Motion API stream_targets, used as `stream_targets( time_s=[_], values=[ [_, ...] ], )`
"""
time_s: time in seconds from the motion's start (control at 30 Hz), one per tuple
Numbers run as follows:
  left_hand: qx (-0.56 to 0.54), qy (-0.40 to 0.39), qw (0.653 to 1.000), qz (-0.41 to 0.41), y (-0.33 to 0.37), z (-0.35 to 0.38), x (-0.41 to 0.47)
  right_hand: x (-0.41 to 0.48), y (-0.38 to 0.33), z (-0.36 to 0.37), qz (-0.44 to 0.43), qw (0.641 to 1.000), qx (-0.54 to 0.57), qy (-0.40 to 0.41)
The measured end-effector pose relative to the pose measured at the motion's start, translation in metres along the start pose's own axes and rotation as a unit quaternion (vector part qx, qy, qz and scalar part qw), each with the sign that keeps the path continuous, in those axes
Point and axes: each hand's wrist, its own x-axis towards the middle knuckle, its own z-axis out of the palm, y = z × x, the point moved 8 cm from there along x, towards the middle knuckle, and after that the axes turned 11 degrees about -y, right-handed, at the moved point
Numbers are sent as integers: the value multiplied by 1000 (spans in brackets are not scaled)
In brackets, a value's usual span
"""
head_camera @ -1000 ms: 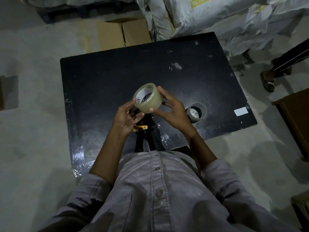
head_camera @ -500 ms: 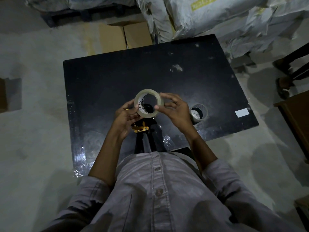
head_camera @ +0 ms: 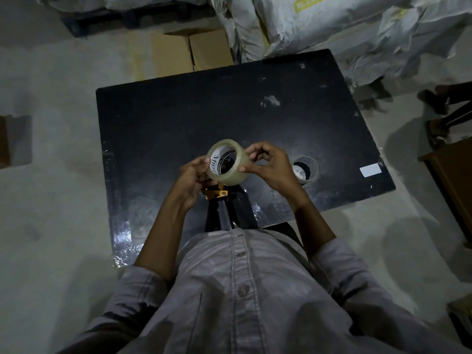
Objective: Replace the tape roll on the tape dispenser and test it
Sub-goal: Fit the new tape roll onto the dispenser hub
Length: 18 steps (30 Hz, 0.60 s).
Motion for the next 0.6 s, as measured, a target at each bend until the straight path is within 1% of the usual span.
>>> stream_targets(
  time_s=[0.1, 0.27, 0.47, 0.6],
  values=[
    [36, 9, 999, 0, 6, -1, 0, 1, 14, 3, 28, 999, 28, -35],
    [81, 30, 996, 8, 18, -1, 1, 0, 34, 1, 54, 995, 72, -39],
    [93, 25, 995, 25, 27, 3, -1, -2, 34, 1, 40, 995, 91, -31],
    [86, 27, 995, 34, 29, 2, -2, -3, 35, 2, 48, 991, 119, -35]
  ],
)
